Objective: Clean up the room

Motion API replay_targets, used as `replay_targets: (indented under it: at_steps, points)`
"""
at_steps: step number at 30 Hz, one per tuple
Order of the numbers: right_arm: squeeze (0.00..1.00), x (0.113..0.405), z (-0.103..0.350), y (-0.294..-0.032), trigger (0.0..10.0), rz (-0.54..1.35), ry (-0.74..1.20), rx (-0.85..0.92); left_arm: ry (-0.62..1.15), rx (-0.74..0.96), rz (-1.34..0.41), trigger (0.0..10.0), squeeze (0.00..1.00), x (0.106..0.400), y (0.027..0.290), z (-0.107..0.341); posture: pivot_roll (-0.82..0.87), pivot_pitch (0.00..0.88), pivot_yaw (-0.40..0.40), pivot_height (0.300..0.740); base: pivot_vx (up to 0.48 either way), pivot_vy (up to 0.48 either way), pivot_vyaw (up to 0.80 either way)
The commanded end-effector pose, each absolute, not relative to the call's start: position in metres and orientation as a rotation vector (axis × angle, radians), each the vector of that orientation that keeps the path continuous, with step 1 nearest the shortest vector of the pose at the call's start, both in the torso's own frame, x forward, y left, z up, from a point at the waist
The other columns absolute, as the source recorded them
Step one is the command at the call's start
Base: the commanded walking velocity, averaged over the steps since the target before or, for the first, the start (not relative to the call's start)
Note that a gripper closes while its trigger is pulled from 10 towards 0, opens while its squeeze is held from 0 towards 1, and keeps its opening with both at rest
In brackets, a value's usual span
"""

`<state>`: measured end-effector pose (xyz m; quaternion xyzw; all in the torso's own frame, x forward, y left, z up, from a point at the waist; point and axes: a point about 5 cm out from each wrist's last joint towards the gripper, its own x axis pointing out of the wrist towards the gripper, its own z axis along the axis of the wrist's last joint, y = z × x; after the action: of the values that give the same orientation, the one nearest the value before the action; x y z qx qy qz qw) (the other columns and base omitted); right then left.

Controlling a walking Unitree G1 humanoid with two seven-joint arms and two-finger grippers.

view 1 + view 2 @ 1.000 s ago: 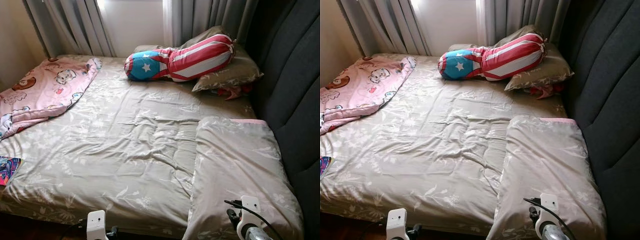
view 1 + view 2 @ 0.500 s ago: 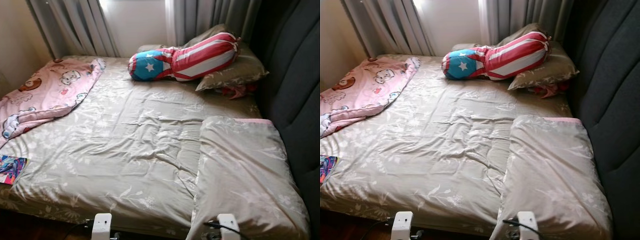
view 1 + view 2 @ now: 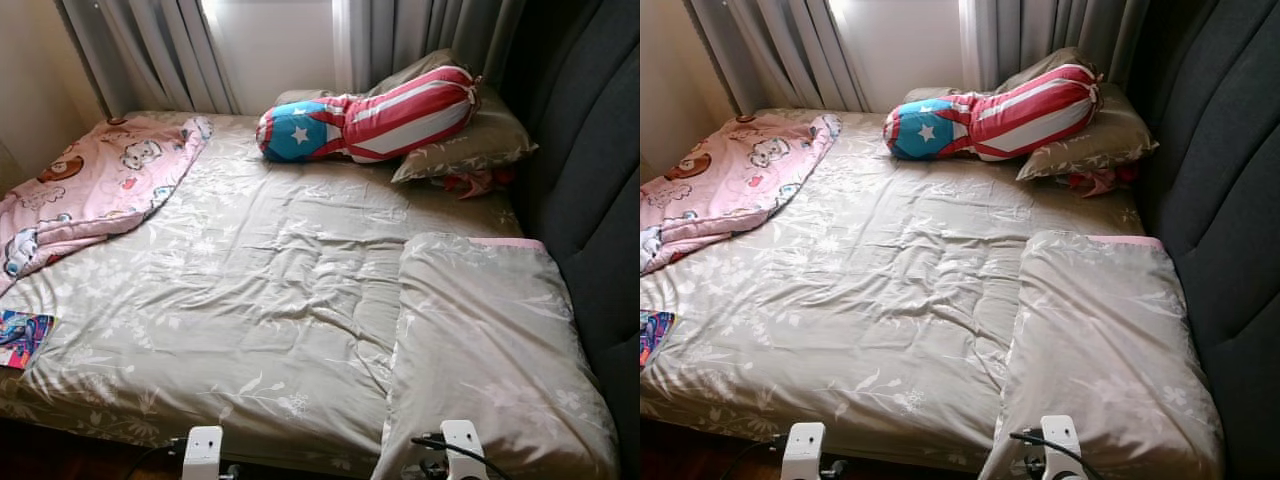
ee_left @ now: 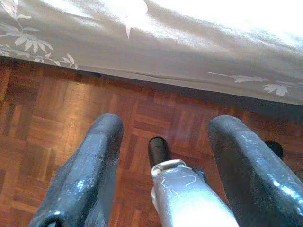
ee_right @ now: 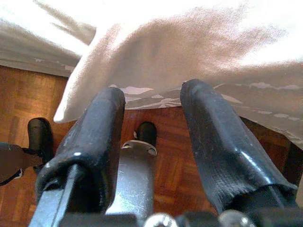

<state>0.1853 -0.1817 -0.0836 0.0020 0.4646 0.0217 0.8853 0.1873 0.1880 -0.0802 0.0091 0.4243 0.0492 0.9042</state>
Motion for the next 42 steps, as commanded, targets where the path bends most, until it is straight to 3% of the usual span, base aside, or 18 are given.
replay_targets:
  at_steps: [1,11,42]
  points:
    - [0.00,0.1869,-0.0827,-0.1821,10.0,0.044,0.958,0.004,0.891,0.012,0.123,10.0,0.00,0.1856,0.1897,-0.0812,-0.11,0.000,0.020,0.740,0.000,0.000,0.00]
    - [0.00,0.1863,-0.0832,-0.1815,10.0,0.047,0.963,-0.002,0.904,0.018,0.117,10.0,0.00,0.1832,0.1914,-0.0823,-0.11,0.000,0.025,0.740,0.000,0.250,0.00]
    - [0.00,0.1848,-0.0843,-0.1788,10.0,0.058,0.973,-0.008,0.919,0.042,0.098,10.0,0.00,0.1811,0.1958,-0.0829,-0.12,0.000,0.038,0.740,0.000,0.430,0.00]
